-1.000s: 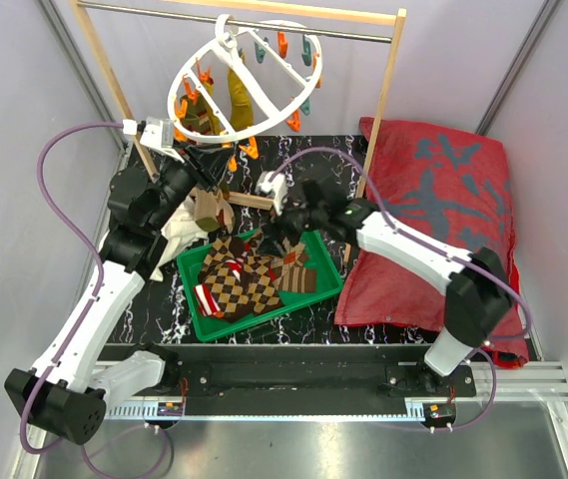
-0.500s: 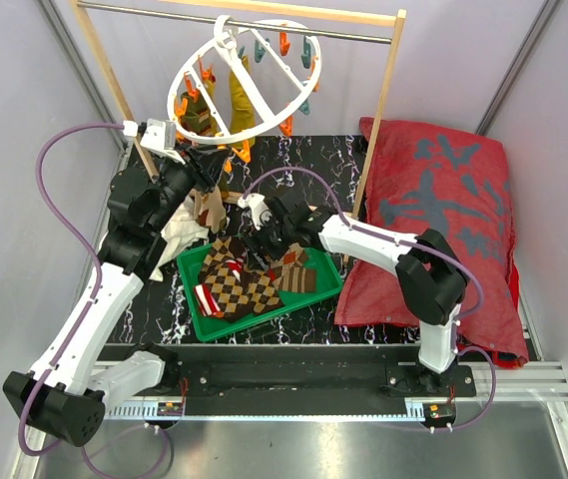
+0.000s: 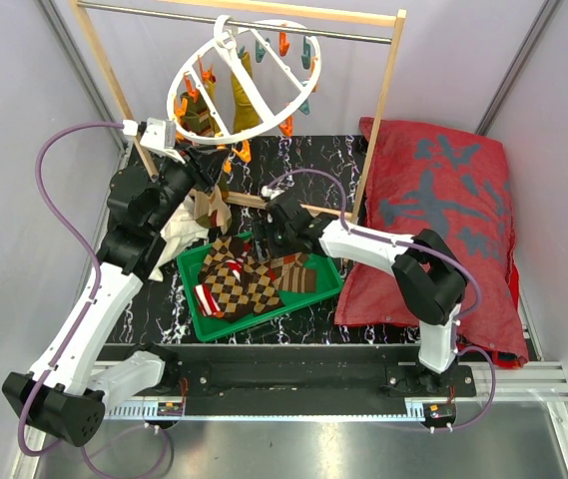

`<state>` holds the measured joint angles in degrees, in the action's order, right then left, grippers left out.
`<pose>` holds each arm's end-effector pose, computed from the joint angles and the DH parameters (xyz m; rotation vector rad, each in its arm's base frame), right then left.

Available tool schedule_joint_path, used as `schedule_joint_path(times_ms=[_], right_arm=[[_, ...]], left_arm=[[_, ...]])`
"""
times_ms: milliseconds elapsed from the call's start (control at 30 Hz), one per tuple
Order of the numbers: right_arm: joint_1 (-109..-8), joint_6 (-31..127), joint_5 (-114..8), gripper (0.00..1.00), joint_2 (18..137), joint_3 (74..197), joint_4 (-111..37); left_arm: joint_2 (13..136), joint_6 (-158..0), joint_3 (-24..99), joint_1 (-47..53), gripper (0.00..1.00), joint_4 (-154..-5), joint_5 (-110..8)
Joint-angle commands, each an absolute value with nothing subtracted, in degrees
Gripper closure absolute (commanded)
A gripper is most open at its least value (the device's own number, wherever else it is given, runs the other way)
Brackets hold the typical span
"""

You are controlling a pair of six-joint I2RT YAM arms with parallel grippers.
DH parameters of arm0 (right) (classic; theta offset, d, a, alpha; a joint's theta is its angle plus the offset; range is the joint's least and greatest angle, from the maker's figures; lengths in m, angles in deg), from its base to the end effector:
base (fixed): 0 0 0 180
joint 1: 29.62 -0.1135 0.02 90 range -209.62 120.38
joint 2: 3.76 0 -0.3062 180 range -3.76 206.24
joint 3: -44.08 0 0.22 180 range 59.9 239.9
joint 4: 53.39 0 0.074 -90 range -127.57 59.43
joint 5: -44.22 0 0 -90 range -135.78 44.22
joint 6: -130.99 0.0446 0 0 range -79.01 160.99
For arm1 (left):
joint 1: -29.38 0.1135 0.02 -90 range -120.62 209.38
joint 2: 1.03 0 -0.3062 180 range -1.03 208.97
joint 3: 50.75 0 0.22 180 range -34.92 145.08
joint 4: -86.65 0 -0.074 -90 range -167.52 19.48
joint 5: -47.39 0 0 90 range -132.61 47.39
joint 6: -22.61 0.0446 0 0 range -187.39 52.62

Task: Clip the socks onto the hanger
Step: Pick up the sock from the bin.

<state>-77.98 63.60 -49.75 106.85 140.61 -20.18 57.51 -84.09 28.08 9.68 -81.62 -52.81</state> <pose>0.2778 0.3171 0.2595 -0.5898 2.4283 0.6376 0.1697 -0.0692 0.4685 0.1880 1.4435 -0.6482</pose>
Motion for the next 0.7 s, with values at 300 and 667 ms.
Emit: schedule_joint_path(times_ms=[300,667], right_arm=[[-72.6,96.5,-36.1,0.56,105.0,130.7,-41.7],[-71.4,101.5,-36.7,0.59,110.8,129.3,-48.4]], left_arm=[[56.4,-84.2,30.5,9.5,1.00,-81.6,-52.2],[56.6,-84.5,30.4,9.4,1.00,-81.7,-52.6]])
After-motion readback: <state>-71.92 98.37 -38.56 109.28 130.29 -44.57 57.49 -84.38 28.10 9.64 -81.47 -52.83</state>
